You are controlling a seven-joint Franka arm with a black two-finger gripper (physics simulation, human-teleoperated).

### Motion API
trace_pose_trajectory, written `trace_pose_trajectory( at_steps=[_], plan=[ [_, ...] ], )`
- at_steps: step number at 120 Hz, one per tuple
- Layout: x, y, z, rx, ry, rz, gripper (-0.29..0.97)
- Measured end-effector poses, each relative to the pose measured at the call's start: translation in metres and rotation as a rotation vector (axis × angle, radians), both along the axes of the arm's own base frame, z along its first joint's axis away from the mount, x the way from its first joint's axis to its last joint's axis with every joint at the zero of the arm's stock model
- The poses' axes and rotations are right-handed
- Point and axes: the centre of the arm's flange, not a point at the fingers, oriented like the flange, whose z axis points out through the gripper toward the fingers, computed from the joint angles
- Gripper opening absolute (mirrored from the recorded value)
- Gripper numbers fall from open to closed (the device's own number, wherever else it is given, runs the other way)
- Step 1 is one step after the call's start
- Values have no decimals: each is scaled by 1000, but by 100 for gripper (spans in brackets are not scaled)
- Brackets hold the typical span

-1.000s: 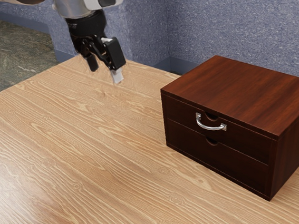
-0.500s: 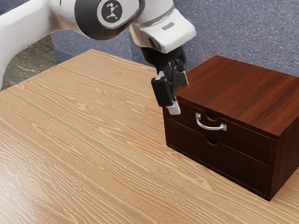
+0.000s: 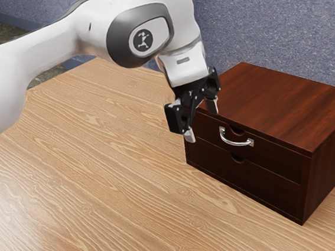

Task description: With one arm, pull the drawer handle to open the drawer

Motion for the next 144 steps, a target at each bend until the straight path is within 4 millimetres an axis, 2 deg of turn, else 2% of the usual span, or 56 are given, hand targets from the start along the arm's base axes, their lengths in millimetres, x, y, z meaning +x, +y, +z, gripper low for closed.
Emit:
trace_pose_trajectory(
  at_steps=[31, 77, 132, 144],
  plan=[
    [18, -12, -28, 25, -51, -138, 68],
    [14, -9, -59, 59, -70, -234, 68],
    [16, -16, -59, 59, -109, -273, 68],
    [15, -17, -68, 58, -95, -270, 68]
  ],
)
